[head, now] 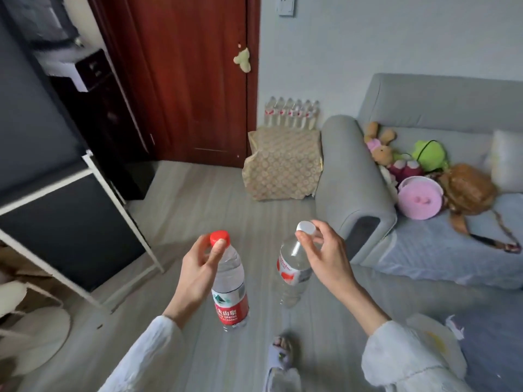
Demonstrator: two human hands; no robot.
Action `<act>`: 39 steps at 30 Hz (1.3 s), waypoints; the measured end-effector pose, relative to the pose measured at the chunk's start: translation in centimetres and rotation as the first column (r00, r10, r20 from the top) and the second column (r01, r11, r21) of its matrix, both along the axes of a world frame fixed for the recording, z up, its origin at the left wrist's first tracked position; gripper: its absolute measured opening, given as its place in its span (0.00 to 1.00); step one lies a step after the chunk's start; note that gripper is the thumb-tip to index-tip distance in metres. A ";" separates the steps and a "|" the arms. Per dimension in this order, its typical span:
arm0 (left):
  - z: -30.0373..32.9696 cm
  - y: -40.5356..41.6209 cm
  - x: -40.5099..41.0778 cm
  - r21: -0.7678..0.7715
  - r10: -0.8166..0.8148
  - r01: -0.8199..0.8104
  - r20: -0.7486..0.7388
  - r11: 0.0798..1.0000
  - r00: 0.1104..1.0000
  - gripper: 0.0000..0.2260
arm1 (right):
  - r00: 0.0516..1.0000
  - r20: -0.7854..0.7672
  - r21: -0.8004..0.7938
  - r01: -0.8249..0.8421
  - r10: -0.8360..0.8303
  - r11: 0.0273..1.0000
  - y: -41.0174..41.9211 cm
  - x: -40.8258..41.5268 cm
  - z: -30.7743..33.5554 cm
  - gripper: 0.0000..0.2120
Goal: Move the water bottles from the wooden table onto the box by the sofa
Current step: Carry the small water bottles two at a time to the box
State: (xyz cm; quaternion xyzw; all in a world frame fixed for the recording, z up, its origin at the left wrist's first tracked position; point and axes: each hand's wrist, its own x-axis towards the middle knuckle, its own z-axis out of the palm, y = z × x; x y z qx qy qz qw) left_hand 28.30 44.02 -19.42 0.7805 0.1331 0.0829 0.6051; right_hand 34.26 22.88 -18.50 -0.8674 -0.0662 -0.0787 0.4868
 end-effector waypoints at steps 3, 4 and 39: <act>-0.7 -0.3 7.3 -0.013 -0.008 0.008 -0.006 1.000 1.000 0.04 | 1.000 0.002 -0.023 -0.017 0.017 1.000 -0.6 7.7 -0.6 0.13; -0.7 -0.2 9.8 -0.006 -0.013 0.013 -0.003 1.000 1.000 0.06 | 1.000 0.008 -0.033 -0.024 0.024 0.999 -0.8 10.4 -0.6 0.12; -3.6 15.3 85.6 0.235 -0.092 0.111 -0.091 0.966 0.992 0.14 | 0.996 -0.049 -0.169 0.068 -0.078 0.983 13.3 83.3 -3.9 0.18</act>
